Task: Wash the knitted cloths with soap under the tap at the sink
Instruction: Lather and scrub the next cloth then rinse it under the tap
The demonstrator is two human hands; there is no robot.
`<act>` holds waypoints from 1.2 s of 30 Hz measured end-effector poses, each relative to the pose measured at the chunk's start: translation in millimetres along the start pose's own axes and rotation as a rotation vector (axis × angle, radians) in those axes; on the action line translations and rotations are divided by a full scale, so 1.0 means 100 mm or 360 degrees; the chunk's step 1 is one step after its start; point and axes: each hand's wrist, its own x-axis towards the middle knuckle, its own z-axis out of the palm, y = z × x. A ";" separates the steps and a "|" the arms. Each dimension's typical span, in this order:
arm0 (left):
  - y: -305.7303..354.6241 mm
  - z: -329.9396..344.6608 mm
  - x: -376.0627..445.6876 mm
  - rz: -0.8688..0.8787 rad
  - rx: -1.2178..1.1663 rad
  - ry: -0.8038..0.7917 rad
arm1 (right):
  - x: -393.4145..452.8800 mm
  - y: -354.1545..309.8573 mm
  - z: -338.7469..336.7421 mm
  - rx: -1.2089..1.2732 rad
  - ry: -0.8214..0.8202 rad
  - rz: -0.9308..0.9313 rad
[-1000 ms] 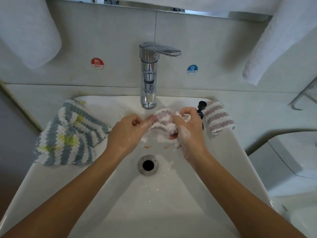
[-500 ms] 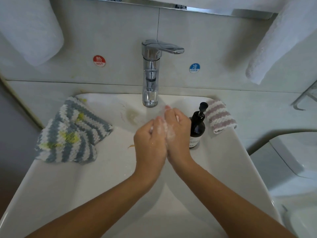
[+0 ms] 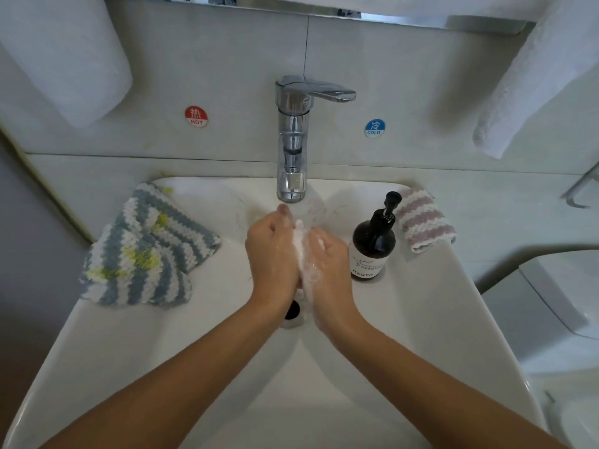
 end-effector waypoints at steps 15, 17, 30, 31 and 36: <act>-0.05 -0.25 0.23 -0.0163 -0.0056 0.0040 | 0.16 -0.03 -0.19 -0.0089 -0.0049 -0.0055; -0.04 -0.27 0.23 -0.0234 -0.0139 0.0003 | 0.17 -0.02 -0.23 -0.0115 -0.0030 0.0001; -0.12 -0.13 -0.04 0.0250 0.0143 -0.0359 | 0.18 -0.16 -0.20 -0.0044 0.0014 -0.0200; -0.10 -0.09 -0.10 0.0216 0.0127 -0.0358 | 0.18 -0.18 -0.16 -0.0006 0.0053 -0.0208; 0.01 0.05 -0.26 0.0264 0.0072 -0.0151 | 0.16 -0.09 -0.10 0.0069 0.0142 -0.0244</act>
